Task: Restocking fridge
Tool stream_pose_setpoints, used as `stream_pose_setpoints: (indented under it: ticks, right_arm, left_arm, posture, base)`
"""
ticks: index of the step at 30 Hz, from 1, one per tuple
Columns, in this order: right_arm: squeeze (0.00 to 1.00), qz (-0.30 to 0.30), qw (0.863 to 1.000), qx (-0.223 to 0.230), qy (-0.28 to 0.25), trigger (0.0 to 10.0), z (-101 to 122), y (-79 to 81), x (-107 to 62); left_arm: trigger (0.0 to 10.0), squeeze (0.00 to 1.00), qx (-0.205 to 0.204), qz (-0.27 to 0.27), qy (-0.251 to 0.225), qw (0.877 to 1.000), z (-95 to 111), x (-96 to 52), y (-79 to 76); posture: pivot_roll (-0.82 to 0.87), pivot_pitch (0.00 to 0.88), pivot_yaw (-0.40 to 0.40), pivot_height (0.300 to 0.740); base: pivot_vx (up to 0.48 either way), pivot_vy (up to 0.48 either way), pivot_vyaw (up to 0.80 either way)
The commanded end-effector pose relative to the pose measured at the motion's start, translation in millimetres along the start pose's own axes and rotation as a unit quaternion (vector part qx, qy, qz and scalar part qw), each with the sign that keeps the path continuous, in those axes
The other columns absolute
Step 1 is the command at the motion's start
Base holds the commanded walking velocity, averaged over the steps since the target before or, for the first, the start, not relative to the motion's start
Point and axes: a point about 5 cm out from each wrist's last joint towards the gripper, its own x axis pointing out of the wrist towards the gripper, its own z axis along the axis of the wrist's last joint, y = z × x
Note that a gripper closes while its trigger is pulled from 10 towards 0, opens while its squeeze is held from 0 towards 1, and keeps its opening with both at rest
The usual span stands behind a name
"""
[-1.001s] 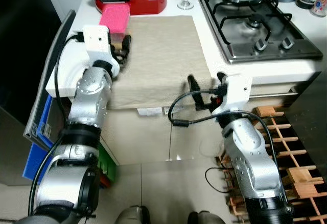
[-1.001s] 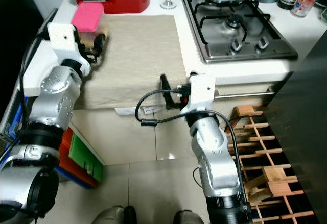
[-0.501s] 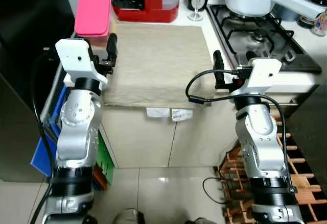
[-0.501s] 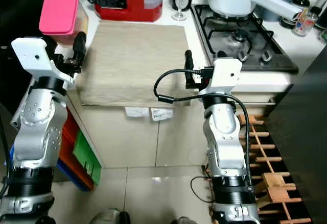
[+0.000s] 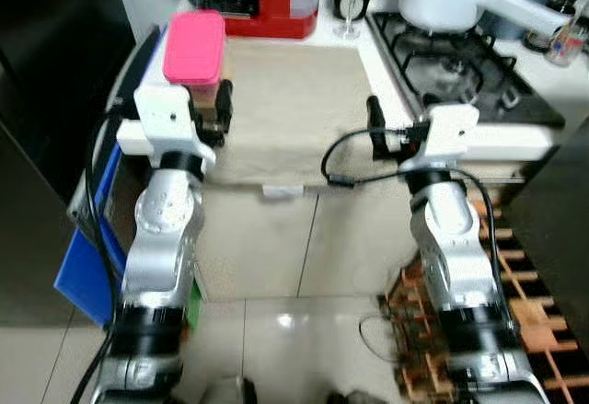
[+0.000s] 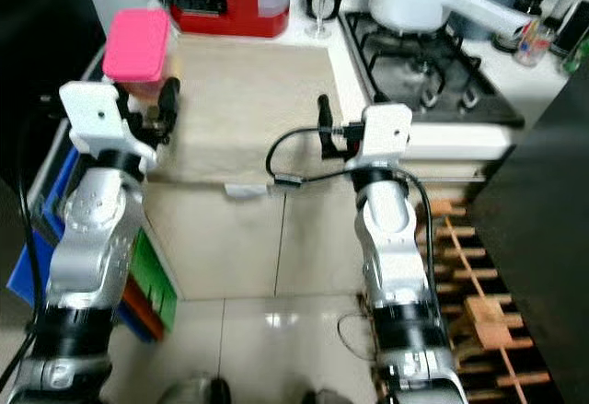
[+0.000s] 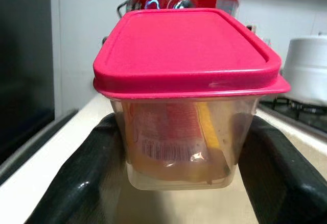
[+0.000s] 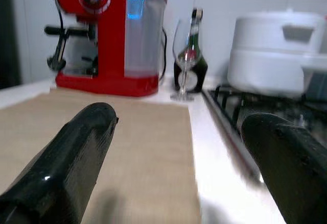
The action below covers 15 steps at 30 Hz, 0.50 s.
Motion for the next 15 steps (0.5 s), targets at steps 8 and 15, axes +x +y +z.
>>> stream_pose_setpoints:
  ticks: [8, 15]
  right_arm:
    - [0.00, 0.002, 1.000, 0.000, -0.002, 10.0, -2.4, -0.3, 1.7]
    - [0.00, 0.005, 1.000, 0.000, 0.002, 10.0, -6.1, 0.6, 0.1]
  left_arm:
    - [10.0, 0.00, 0.000, 0.001, -0.001, 1.000, 0.4, 5.9, -2.4]
    - [10.0, 0.00, 0.000, -0.007, 0.003, 1.000, -2.4, 5.5, -4.3]
  posture:
    - [0.00, 0.000, -0.023, 0.740]
    - [-0.01, 0.000, -0.017, 0.740]
  base:
    - [-0.315, 0.000, 0.00]
    - [-0.317, 0.000, 0.00]
